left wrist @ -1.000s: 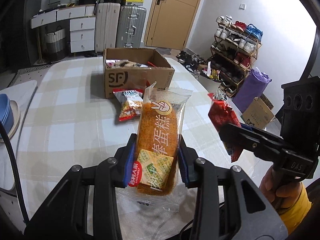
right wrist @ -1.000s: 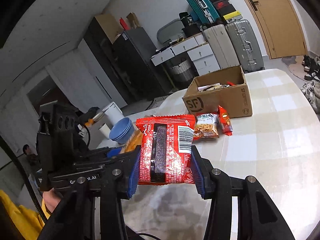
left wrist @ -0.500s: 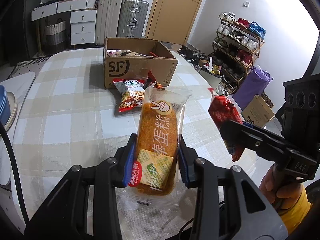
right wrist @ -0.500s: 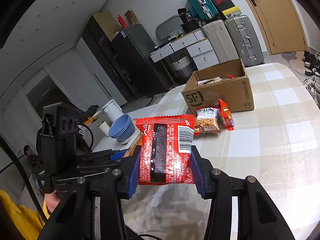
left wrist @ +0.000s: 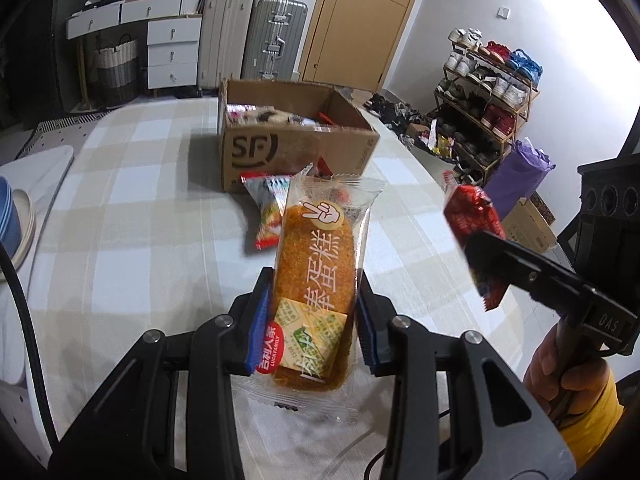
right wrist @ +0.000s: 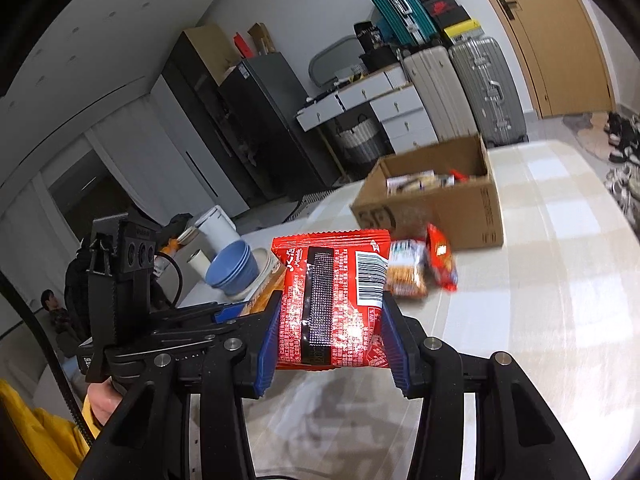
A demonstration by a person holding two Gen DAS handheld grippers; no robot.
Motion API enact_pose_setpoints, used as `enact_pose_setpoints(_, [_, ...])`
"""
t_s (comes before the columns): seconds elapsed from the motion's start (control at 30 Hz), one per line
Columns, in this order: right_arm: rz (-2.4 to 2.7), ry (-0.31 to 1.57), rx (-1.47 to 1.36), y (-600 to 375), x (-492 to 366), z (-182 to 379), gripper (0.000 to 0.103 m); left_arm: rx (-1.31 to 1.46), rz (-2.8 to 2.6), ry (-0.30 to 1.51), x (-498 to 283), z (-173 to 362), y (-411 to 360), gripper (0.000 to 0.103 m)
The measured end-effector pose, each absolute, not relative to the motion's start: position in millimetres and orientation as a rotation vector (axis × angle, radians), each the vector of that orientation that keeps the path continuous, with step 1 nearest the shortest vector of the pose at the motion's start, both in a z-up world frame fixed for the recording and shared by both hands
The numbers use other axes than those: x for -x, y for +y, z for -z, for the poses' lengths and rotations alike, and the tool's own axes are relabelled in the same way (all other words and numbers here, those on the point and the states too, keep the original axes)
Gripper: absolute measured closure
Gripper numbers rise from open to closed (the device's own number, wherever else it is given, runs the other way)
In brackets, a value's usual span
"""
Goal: Organize snacks
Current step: 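Carry the bread loaf and red wafer pack over the box with both grippers, then open both grippers to drop the bread loaf and wafer pack into the box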
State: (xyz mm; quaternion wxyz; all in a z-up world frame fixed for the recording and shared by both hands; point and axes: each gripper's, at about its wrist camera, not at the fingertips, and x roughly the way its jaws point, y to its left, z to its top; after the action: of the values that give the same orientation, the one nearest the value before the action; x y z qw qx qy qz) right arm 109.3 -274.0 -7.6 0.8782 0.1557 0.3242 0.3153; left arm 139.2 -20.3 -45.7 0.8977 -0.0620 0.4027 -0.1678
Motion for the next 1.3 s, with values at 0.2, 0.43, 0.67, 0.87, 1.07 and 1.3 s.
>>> enact_pose_setpoints(0.2, [-0.649,0.624,-0.250,-270,-143,-15,0.057,0.123,0.361,0.795,-173,22,-19,0.069])
enact_pose_setpoints(0.43, [-0.607,0.602,-0.218,-268,-203,-38,0.057,0.118,0.365,0.793,-240,0,-14,0.069])
enact_pose_setpoints(0.67, [-0.550,0.636,-0.175,-262,-276,-48,0.057,0.105,0.303,0.796,-324,-17,-14,0.069])
enact_pose_setpoints(0.87, [-0.519,0.684,-0.178,-260,-338,-44,0.057,0.110,0.293,0.848,-400,-15,-21,0.069])
enact_pose_setpoints(1.07, [-0.479,0.757,-0.167,-255,-384,-23,0.057,0.086,0.288,0.914,-459,1,-41,0.069])
enact_pose_setpoints(1.3, [-0.434,0.856,-0.202,-261,-415,14,0.057,0.099,0.297,0.977,-503,35,-54,0.069])
